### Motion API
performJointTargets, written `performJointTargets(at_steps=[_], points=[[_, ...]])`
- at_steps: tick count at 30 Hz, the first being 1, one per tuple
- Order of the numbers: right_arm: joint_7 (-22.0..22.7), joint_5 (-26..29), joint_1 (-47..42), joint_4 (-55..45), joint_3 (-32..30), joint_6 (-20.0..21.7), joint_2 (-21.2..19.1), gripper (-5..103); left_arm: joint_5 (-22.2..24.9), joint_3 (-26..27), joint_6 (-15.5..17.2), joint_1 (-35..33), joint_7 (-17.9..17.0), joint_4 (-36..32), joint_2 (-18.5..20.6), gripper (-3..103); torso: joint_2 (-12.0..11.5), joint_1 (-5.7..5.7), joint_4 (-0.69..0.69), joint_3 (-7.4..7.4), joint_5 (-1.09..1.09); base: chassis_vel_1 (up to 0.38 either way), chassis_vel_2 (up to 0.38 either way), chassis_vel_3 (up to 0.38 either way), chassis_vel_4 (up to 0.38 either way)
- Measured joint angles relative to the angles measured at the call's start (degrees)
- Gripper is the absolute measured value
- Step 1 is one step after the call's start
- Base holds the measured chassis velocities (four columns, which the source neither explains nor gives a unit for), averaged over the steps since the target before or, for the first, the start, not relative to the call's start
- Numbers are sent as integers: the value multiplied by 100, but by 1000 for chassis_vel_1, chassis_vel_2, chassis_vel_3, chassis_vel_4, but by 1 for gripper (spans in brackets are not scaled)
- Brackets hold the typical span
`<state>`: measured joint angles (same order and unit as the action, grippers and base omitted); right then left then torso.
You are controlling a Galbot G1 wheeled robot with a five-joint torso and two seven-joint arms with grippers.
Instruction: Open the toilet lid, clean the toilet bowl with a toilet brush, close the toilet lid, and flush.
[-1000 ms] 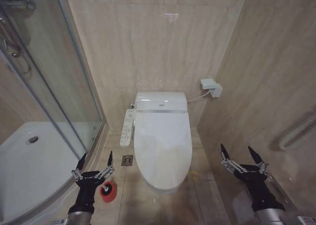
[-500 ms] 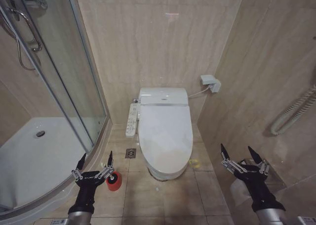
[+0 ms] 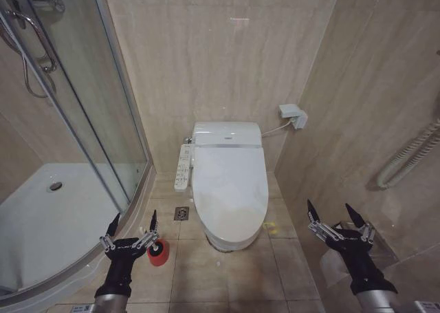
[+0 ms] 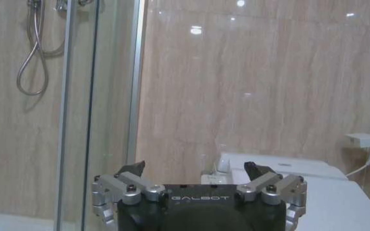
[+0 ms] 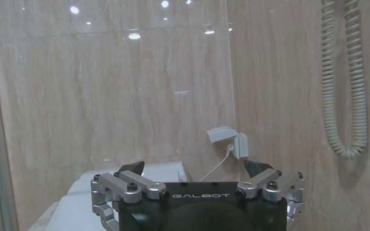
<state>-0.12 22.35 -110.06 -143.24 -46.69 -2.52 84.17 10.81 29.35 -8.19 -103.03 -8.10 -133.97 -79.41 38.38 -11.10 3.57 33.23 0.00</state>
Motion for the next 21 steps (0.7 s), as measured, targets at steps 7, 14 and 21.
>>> performJointTargets(at_steps=[7, 14, 21], points=[[0, 0, 0, 0, 0, 0, 0, 100, 0, 0, 0, 0, 0, 0, 0, 100, 0, 1, 0, 0, 0, 116, -104, -113, 125], [0, 0, 0, 0, 0, 0, 0, 100, 0, 0, 0, -1, 0, 0, 0, 100, 2, 5, 1, -2, 0, 157, -164, -151, 148], [0, 0, 0, 0, 0, 0, 0, 100, 0, 0, 0, 0, 0, 0, 0, 100, 1, 2, -1, -1, 0, 66, -65, -79, 76]])
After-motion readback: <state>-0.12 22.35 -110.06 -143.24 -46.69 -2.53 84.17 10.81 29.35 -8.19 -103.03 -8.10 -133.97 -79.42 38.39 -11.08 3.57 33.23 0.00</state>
